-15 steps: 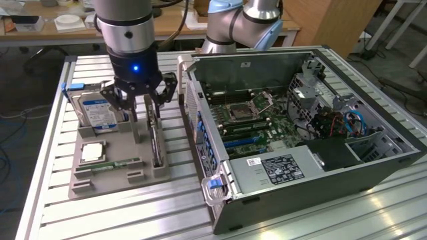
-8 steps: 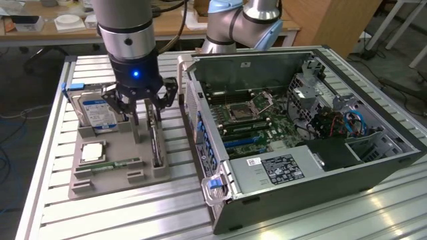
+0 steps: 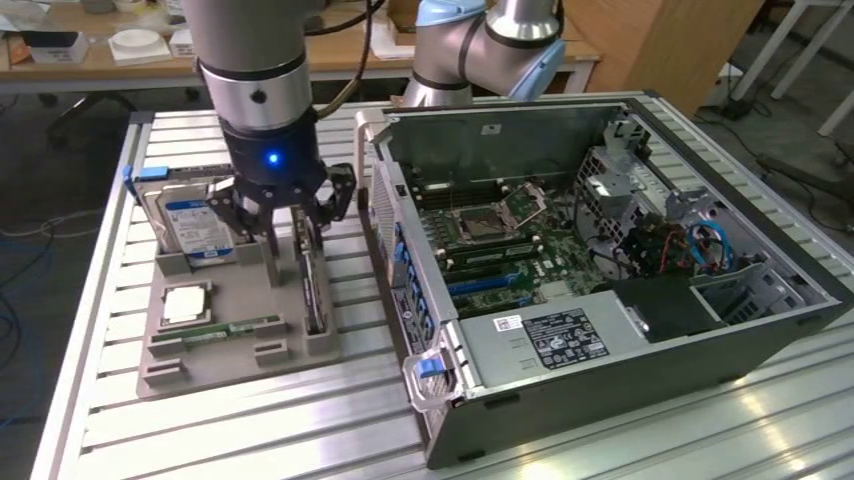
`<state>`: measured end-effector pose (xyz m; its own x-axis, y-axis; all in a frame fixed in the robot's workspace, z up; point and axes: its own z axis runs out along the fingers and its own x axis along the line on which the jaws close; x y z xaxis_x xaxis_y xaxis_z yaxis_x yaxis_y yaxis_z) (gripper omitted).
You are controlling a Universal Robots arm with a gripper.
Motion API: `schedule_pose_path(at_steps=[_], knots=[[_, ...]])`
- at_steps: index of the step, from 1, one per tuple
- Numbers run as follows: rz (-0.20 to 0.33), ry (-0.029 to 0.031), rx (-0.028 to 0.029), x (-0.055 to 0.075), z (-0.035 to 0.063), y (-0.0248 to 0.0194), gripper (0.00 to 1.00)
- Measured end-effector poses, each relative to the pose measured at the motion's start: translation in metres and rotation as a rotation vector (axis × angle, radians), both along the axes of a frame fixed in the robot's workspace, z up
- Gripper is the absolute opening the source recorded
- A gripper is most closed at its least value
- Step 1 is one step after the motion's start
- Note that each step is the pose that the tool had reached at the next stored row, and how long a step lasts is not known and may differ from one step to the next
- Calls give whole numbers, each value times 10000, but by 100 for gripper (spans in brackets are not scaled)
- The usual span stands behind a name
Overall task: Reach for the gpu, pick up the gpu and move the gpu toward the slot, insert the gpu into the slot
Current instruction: 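Pick up the gpu and move the gpu toward the slot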
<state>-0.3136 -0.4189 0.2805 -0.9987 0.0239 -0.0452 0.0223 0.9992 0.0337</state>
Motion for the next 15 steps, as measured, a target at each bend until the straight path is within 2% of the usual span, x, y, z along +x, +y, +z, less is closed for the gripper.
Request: schedule_pose_path(at_steps=[4,7,15], knots=[[-6,4,1,7,-56,-13,53],[-34,29,0,25,-86,-20,53],[-67,30,-1,27,-186,-42,53]])
